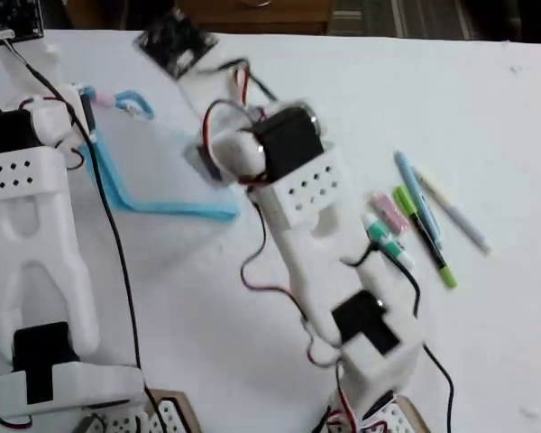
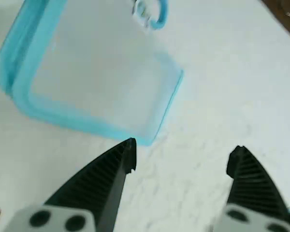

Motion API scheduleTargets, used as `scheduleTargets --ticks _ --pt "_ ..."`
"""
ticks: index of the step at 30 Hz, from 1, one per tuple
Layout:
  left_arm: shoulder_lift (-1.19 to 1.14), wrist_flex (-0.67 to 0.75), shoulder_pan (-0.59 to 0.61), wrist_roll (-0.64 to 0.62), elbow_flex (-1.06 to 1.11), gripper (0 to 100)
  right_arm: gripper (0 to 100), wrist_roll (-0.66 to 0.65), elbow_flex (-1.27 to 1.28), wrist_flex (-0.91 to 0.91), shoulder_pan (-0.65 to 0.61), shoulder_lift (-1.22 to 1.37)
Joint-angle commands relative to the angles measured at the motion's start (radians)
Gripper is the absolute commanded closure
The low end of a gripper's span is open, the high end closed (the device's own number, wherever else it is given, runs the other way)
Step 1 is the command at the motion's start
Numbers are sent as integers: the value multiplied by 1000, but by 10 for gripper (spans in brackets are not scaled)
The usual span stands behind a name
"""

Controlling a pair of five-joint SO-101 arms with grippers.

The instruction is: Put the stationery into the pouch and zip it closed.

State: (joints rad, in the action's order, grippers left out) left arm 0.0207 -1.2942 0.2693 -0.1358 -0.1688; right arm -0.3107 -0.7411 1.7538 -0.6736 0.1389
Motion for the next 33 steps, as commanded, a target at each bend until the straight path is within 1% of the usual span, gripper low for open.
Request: scheduleTargets --ticks 1,3,4,8,10,12,15,17,19,22,25,27,30,33 --pt "-36 -69 -2 15 9 979 697 -14 331 -50 -2 -183" --pt "-36 -135 -2 23 11 978 697 -14 431 -101 15 -229" --pt "-36 -172 -1 48 11 978 697 -14 462 -117 19 -246" --pt "-39 -341 41 219 12 971 697 -12 508 -139 21 -274" --pt "-38 -425 79 304 12 919 697 -12 508 -140 21 -274" --pt "-36 -489 139 377 11 824 697 -12 508 -143 19 -272" --pt "-35 -493 269 476 15 685 697 8 508 -189 16 -272" --pt "-21 -493 363 499 14 639 697 77 508 -237 12 -271" --pt "22 -491 469 488 14 648 697 138 506 -272 -16 -245" --pt "90 -489 636 446 21 692 697 235 496 -312 -93 -160" --pt "116 -488 794 451 25 723 697 354 393 -340 -177 -19" --pt "105 -466 885 451 28 725 697 451 264 -344 -228 107" --pt "65 -381 981 460 109 725 697 572 -2 -344 -275 328" --pt "30 -305 1029 545 249 727 697 641 -311 -344 -302 576"
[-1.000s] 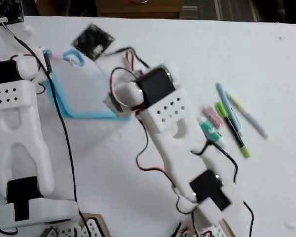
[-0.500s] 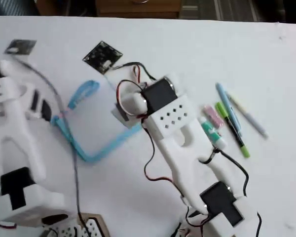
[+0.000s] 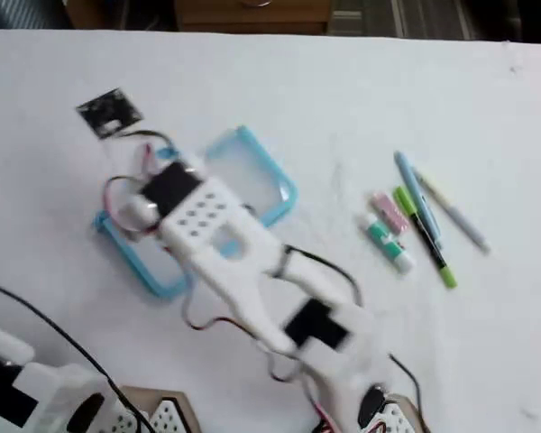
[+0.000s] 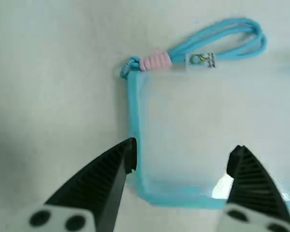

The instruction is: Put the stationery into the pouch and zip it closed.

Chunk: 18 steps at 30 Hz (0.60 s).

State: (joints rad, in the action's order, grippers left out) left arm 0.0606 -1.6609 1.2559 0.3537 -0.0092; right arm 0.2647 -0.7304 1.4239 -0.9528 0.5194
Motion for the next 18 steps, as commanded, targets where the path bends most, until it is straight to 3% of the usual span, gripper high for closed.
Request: scheduleTargets --ticks 1,6,11,18 --pt "-19 86 51 78 140 727 697 86 -425 -16 -28 280" --pt "-22 176 82 123 334 728 697 157 -816 -111 -38 664" --pt "-22 196 81 118 377 728 698 135 -862 -189 -36 855" --pt "-22 238 71 117 379 728 833 -54 -858 156 -33 869"
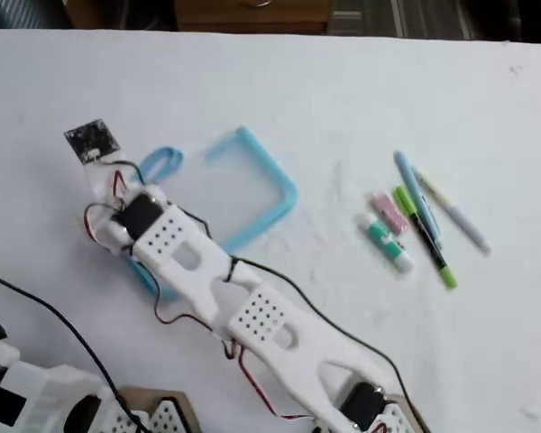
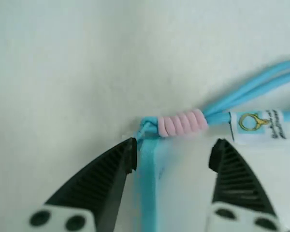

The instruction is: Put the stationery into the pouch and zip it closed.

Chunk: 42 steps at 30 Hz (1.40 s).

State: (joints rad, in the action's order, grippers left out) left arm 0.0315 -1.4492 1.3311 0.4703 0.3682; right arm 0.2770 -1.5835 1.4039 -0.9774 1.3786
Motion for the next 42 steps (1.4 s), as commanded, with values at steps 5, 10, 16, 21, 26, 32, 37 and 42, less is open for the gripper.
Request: scheduleTargets --ticks 5,10,16,21,26,32,37,42 --pt "7 61 -4 -2 -3 728 865 -183 17 371 24 -2" --pt "7 61 -1 5 -3 728 865 -252 186 371 59 -84" --pt "7 61 2 6 -15 728 865 -308 591 363 62 -418" --pt "7 61 -18 5 -14 728 865 -310 601 70 74 -578" --pt "7 61 -22 0 -14 728 865 -311 600 -357 82 -469" --pt "7 61 -16 5 -14 728 868 -315 594 -478 107 -246" --pt "7 61 -16 2 -14 728 977 -319 468 -231 127 -252" --pt "7 63 -24 0 -12 728 980 -365 296 145 122 -245"
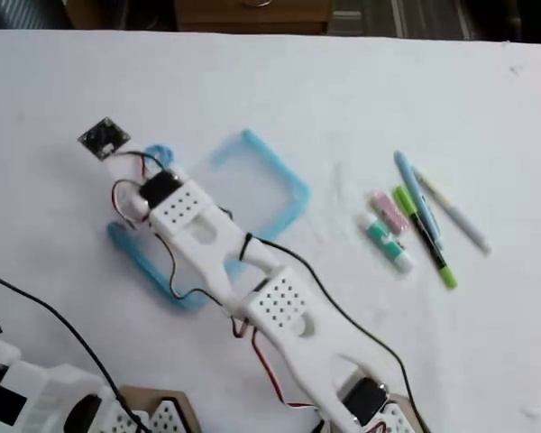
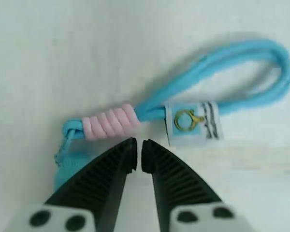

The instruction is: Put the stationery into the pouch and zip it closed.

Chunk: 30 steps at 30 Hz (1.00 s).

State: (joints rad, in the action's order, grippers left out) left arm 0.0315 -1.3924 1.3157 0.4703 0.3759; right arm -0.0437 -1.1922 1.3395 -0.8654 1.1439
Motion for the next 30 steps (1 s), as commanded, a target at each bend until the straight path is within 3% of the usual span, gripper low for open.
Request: scheduleTargets --ticks 1,5,13,21,30 --pt "7 6 -8 0 -21 728 981 -75 -117 272 10 -8" --pt "7 32 -8 -2 -12 728 981 -153 -143 435 16 -15" --pt "7 38 -1 3 -17 728 971 -160 -273 430 15 -38" --pt "7 38 1 3 -17 728 695 -81 -308 412 -137 -27" --pt "7 34 -1 0 -21 728 782 -18 -299 278 -156 150"
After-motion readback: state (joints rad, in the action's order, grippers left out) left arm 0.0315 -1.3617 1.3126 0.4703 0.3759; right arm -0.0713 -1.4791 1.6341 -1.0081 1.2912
